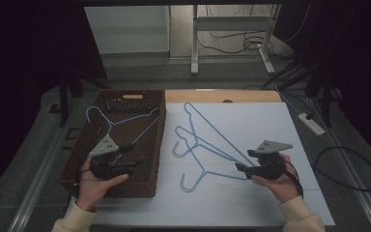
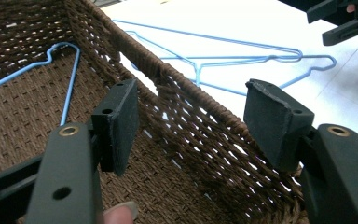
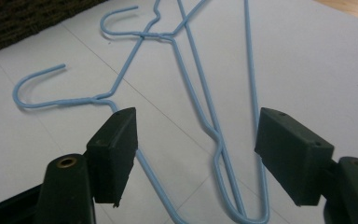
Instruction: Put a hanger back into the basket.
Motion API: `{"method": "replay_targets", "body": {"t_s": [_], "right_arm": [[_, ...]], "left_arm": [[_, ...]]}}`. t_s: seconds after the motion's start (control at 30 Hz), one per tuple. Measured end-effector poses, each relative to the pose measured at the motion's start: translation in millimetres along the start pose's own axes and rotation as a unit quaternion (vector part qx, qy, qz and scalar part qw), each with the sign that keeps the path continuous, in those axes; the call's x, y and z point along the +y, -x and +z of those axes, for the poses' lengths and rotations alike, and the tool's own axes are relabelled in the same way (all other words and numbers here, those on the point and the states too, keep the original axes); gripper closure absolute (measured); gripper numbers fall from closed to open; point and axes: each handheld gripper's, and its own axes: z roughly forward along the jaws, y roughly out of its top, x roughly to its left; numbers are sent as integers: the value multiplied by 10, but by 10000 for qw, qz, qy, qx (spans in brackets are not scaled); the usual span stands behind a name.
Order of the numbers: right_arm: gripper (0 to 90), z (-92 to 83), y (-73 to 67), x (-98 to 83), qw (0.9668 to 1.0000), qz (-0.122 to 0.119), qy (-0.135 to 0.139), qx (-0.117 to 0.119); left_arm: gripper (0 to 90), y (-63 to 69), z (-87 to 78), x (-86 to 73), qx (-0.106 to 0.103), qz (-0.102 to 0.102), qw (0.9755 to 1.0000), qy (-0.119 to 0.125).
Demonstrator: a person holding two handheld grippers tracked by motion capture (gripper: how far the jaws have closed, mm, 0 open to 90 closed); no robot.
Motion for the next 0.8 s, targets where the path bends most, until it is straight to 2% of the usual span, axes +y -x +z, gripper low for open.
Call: {"method": "replay_targets", "body": {"t_s": [0.27,0.5,0.63,0.8], "right_arm": [[325,126,-24,137,9997,-126,-232,-1],[326,255,-22,244,9991,-134,-393,91],[338,344,18,263,9985,-49,-520,183],[339,415,49,278,9978,-59,-643,178]], "left_arm": [[369,25,-1,11,-8,39,10000,17],[366,47,22,3,-7,63,10000,3],[366,54,32,1,0,70,10000,1],[366,54,33,3,11,64,10000,3]]}}
